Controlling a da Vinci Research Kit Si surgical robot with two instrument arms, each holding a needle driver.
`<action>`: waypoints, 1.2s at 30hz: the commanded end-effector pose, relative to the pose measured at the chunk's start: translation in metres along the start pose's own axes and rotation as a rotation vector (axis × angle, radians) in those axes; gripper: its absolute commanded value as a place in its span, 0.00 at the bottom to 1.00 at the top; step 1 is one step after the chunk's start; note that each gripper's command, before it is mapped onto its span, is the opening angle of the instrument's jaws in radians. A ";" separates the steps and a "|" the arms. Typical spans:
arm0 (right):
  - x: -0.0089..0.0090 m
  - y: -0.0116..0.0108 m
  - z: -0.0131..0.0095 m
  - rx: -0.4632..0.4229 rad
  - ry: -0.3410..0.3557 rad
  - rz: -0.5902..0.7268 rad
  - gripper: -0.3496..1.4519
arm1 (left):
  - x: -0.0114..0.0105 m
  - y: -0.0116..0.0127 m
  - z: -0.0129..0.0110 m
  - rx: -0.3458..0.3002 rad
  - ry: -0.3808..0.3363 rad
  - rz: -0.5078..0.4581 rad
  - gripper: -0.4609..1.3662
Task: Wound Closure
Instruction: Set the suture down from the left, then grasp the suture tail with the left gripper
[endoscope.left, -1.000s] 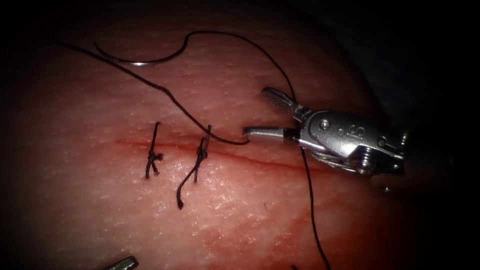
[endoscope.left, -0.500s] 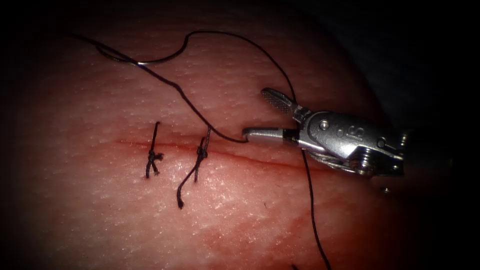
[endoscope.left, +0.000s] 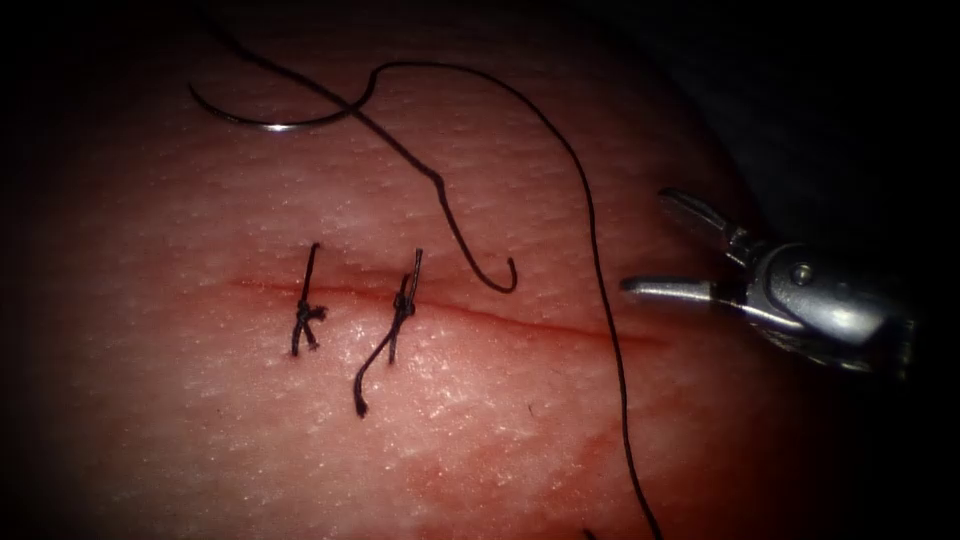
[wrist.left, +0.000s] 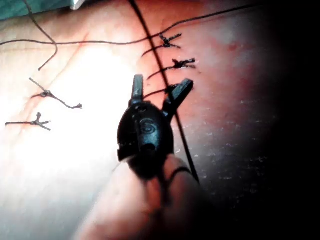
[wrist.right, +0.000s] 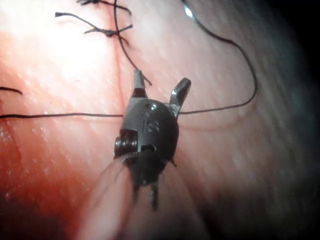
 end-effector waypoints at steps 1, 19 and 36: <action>-0.0003 -0.0004 0.0001 0.041 -0.007 -0.002 0.88 | -0.0002 -0.0006 0.0002 0.003 0.000 0.025 0.45; -0.0017 -0.0088 0.0036 0.336 -0.046 -0.017 0.64 | -0.0022 -0.0084 0.0055 0.065 0.025 0.134 0.63; -0.0030 -0.0106 0.0091 0.405 -0.052 -0.021 0.58 | -0.0040 -0.0123 0.0080 0.093 0.015 0.251 0.41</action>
